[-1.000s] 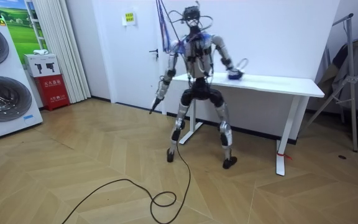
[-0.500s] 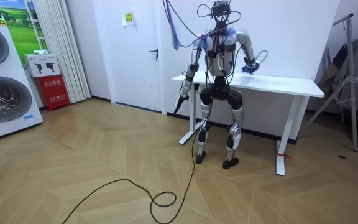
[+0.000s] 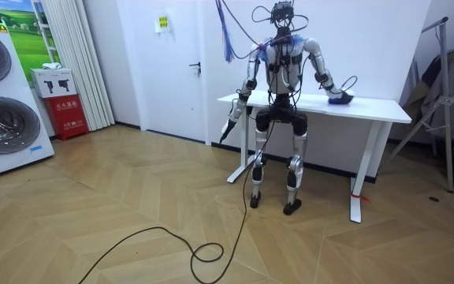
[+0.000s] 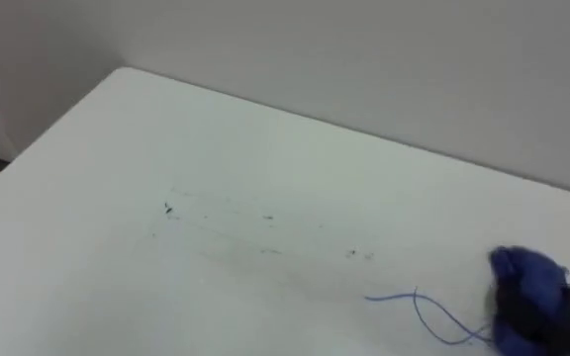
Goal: Wipe table
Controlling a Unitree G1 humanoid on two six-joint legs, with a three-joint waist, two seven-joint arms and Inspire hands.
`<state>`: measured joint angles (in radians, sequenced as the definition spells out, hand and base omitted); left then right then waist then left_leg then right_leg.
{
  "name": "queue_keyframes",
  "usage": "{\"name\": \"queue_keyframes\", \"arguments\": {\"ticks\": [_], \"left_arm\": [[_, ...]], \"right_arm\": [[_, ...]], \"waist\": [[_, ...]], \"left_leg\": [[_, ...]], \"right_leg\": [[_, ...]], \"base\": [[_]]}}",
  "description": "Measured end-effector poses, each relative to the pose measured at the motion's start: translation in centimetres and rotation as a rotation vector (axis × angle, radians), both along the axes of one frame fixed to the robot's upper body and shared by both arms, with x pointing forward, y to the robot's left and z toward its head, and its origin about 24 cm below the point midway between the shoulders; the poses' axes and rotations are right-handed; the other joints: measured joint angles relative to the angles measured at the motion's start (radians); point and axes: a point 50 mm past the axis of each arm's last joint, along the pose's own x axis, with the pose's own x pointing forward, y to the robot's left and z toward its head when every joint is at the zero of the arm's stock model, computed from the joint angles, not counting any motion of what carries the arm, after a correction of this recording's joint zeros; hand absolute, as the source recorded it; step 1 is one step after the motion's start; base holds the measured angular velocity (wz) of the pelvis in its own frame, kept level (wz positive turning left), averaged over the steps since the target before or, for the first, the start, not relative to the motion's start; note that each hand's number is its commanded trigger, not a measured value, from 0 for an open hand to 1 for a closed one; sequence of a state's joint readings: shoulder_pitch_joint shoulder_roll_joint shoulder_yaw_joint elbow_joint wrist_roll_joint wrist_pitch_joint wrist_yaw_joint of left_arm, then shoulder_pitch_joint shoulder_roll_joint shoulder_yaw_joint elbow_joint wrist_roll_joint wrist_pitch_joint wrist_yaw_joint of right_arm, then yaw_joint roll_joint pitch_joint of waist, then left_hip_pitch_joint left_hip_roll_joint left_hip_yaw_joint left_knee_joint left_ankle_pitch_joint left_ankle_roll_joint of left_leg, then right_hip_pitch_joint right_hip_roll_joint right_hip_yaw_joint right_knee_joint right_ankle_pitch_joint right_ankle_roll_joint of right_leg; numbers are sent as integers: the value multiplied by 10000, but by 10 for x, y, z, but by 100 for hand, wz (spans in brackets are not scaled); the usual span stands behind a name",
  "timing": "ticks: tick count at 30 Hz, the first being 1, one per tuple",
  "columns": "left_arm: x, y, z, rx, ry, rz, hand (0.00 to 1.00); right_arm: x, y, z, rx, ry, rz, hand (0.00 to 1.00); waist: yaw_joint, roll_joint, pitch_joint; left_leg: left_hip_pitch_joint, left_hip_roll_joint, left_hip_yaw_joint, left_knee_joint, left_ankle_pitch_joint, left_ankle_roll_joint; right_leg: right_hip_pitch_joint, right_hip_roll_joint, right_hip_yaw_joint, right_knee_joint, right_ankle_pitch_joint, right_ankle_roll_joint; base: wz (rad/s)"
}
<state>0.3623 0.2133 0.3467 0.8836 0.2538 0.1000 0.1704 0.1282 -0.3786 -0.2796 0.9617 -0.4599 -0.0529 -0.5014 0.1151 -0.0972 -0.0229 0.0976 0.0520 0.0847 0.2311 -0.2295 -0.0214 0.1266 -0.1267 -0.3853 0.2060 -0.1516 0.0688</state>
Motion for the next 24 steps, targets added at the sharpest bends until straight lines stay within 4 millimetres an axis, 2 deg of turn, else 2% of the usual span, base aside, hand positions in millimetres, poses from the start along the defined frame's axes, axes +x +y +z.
{"name": "queue_keyframes", "arguments": {"ticks": [2, 5, 6, 7, 8, 9, 10, 11, 12, 13, 14, 15, 16, 17, 18, 19, 20, 21, 22, 23, 24], "left_arm": [[2, -3, -1, -52, 23, -149, 0], [12, -15, -7, -372, 26, -632, 0], [16, -21, -9, -522, -31, -715, 0], [22, -25, -11, -618, -1, -843, 0], [25, -27, -12, -655, 6, -949, 0], [29, -30, -13, -734, 95, -1160, 0], [38, -34, -15, -819, 118, -1464, 0], [44, -37, -16, -887, 126, -1643, 0], [56, -45, -18, -1027, -4, -2033, 0], [66, -53, -19, -1117, -96, -2514, 0], [67, -56, -19, -1134, -126, -2685, 0], [67, -60, -20, -1179, -170, -2714, 0], [59, -60, -21, -1189, 22, -2640, 0], [55, -59, -21, -1190, 133, -2569, 0], [45, -58, -21, -1180, 368, -2411, 0], [34, -59, -22, -1235, 632, -2307, 0], [29, -60, -22, -1303, 750, -2230, 0], [19, -62, -24, -1416, 1025, -2087, 0], [12, -62, -24, -1462, 1214, -1995, 0], [11, -61, -24, -1448, 1238, -1977, 0], [9, -58, -23, -1353, 1140, -1872, 0]], "right_arm": [[4, 1, 0, 174, -55, -73, 100], [32, 9, 6, 149, -199, 252, 100], [49, 19, 10, 129, -280, 799, 100], [77, 45, 13, 215, -358, 2056, 100], [93, 63, 18, 170, -451, 2976, 100], [128, 108, 31, -33, -660, 5383, 100], [156, 155, 46, -378, -997, 7712, 100], [167, 179, 52, -356, -1173, 8646, 100], [182, 221, 65, -244, -1508, 10115, 100], [192, 256, 79, -295, -1821, 11371, 100], [195, 271, 85, -285, -1969, 11910, 100], [195, 293, 91, -52, -2183, 12618, 100], [192, 304, 89, 230, -2205, 13024, 100], [191, 305, 88, 259, -2160, 13167, 100], [186, 302, 78, 408, -1752, 13180, 100], [181, 295, 65, 618, -1257, 12928, 100], [180, 292, 63, 903, -1490, 12739, 100], [173, 288, 55, 1129, -1583, 12580, 100], [168, 280, 47, 1194, -1655, 12323, 100], [165, 275, 44, 1190, -1670, 12155, 100], [156, 261, 36, 1180, -1733, 11661, 100]], "waist": [[28, 46, 6], [138, 194, 42], [400, 283, 58], [685, 334, 105], [800, 344, 127], [1023, 385, 219], [1206, 396, 264], [1286, 405, 270], [1520, 437, 297], [1943, 480, 324], [2166, 487, 327], [2538, 486, 326], [2683, 477, 327], [2787, 474, 326], [2841, 469, 345], [2883, 480, 422], [2864, 470, 459], [2609, 559, 485], [2301, 652, 471], [2230, 680, 446], [2116, 715, 439]], "left_leg": [[40, 73, 212, 2, -40, -27], [102, 106, 482, -127, 63, -25], [106, 119, 546, -186, 68, -26], [67, 124, 513, -240, 72, -30], [26, 126, 469, -266, 78, -40], [-47, 148, 346, -273, 81, -47], [-110, 228, 275, -276, 112, -101], [-148, 257, 197, -278, 133, -137], [-201, 282, 49, -300, 174, -180], [-237, 282, -82, -397, 225, -227], [-239, 277, -147, -476, 265, -236], [-231, 268, -294, -620, 327, -246], [-215, 235, -519, -628, 390, -227], [-198, 221, -609, -648, 393, -221], [-186, 193, -702, -650, 387, -205], [-228, 154, -723, -650, 402, -176], [-237, 113, -748, -647, 416, -153], [-229, 19, -855, -636, 444, -107], [-141, -88, -1018, -639, 456, -76], [-78, -102, -1039, -642, 452, -68], [7, -112, -1033, -667, 430, -40]], "right_leg": [[3, 74, 189, -22, 106, -42], [-161, 120, 436, -3, 217, -110], [-325, 198, 654, -6, 305, -184], [-559, 304, 848, 12, 394, -293], [-676, 364, 842, 8, 460, -356], [-855, 492, 811, 4, 561, -496], [-934, 601, 776, -35, 603, -567], [-939, 633, 720, -40, 590, -588], [-942, 663, 612, -46, 542, -643], [-940, 667, 486, -88, 485, -664], [-928, 675, 416, -155, 476, -665], [-873, 681, 251, -285, 466, -649], [-728, 659, 20, -410, 439, -606], [-685, 638, -74, -393, 413, -563], [-573, 591, -211, -374, 378, -506], [-583, 548, -295, -388, 382, -500], [-580, 519, -294, -418, 381, -497], [-439, 452, -358, -554, 384, -419], [-220, 373, -419, -641, 318, -303], [-202, 366, -449, -670, 321, -295], [-41, 350, -487, -691, 300, -260]], "base": [[-37], [-33], [-74], [-84], [-87], [-58], [-32], [15], [38], [37], [35], [50], [54], [62], [38], [27], [14], [30], [36], [33], [19]]}}
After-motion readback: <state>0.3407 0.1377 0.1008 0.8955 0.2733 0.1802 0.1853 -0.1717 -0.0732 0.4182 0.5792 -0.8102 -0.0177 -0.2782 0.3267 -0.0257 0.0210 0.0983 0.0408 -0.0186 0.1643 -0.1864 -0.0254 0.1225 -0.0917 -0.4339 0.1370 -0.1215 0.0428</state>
